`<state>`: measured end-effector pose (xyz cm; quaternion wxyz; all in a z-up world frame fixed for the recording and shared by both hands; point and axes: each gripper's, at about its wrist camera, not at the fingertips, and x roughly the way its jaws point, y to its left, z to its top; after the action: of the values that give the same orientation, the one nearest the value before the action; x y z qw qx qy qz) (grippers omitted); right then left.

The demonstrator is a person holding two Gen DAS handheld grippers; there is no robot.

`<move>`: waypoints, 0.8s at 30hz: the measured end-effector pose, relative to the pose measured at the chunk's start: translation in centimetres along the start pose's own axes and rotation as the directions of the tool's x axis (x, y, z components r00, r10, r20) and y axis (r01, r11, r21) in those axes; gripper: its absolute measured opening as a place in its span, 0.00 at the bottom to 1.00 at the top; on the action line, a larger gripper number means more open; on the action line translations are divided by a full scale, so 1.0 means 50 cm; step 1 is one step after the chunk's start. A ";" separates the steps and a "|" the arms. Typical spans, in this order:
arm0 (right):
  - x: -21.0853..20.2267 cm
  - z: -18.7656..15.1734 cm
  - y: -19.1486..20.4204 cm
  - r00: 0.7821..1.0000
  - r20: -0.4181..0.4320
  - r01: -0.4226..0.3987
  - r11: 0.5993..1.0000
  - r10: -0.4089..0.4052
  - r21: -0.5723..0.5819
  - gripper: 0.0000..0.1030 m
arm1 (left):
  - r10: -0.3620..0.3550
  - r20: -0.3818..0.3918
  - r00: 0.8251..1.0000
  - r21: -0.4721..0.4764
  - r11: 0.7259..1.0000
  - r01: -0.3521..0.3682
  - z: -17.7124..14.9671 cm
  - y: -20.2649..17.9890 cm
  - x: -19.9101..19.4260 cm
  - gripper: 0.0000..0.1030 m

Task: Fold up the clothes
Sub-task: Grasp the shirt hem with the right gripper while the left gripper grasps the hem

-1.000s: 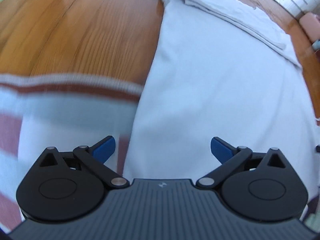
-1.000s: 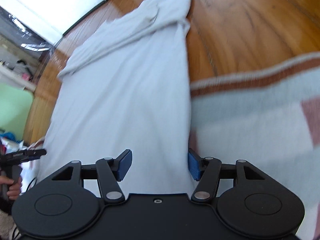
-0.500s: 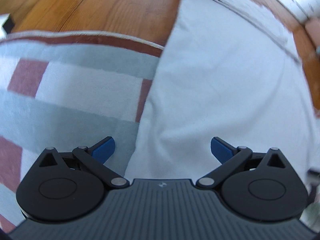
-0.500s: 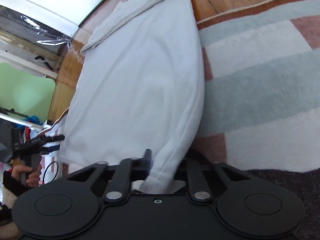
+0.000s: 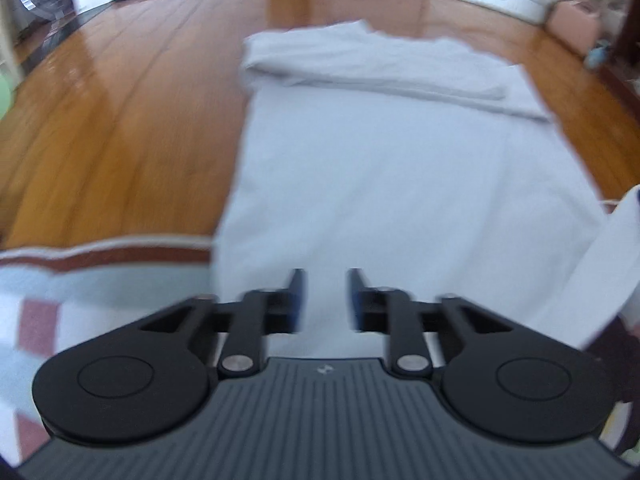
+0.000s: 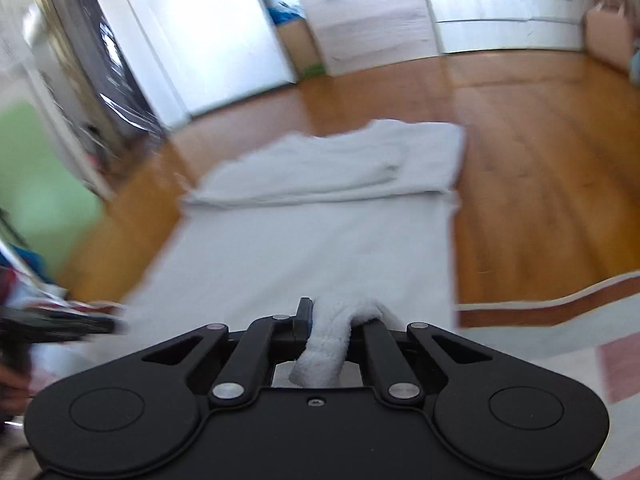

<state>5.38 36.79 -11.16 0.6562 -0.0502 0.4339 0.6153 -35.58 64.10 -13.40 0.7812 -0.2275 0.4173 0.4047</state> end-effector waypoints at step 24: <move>0.044 0.061 -0.005 0.977 0.022 0.214 0.966 -0.214 -0.148 0.06 | -0.072 -0.120 0.990 0.111 0.990 0.086 0.021 -0.031 0.047 0.07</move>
<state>6.84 40.26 -10.78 0.7144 -0.1439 0.3767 0.5718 -33.06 65.01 -14.73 0.7831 -0.2212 0.4752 0.3348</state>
